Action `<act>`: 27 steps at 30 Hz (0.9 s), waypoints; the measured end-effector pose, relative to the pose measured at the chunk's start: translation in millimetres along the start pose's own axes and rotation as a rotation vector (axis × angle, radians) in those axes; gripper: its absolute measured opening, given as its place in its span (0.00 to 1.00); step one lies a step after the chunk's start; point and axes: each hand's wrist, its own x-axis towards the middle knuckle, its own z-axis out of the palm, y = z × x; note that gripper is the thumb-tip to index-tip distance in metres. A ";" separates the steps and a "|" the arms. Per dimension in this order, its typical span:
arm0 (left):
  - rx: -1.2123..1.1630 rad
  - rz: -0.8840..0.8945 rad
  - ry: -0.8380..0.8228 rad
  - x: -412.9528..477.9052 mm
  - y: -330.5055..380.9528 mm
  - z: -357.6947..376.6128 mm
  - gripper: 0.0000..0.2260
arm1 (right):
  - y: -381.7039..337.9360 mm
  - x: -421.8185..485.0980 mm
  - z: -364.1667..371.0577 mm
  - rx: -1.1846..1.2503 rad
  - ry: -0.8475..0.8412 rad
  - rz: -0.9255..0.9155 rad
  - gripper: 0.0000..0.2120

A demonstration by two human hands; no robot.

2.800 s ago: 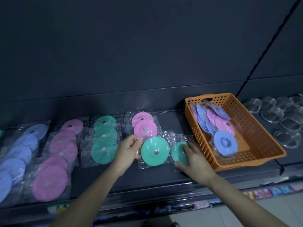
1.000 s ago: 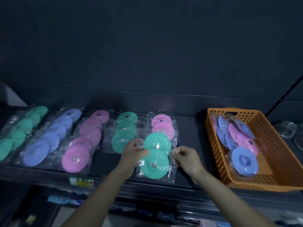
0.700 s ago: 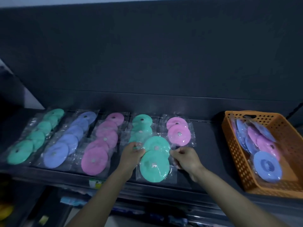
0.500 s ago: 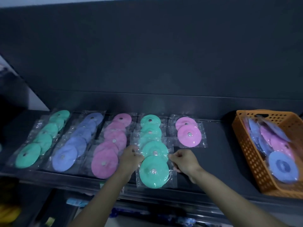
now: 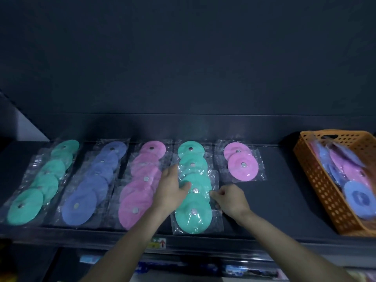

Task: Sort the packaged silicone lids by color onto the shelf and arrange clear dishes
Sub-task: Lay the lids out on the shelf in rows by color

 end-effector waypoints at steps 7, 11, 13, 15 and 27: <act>0.103 0.047 -0.301 11.4 -2.7 6.6 0.43 | 0.1 0.8 8.2 -0.051 0.138 -0.038 0.17; 0.188 0.072 -0.306 19.8 0.6 5.8 0.43 | 0.0 2.9 9.2 -0.009 0.181 -0.060 0.16; 0.218 0.098 -0.252 21.5 4.4 4.1 0.42 | 0.1 -3.2 7.1 0.000 0.192 -0.082 0.15; 0.210 0.114 -0.225 23.8 6.0 1.5 0.40 | 0.3 -13.4 4.8 -0.047 0.198 -0.148 0.19; 0.345 0.153 -0.411 36.8 -1.6 4.4 0.33 | 17.9 -20.5 9.3 -0.562 -0.083 -0.495 0.45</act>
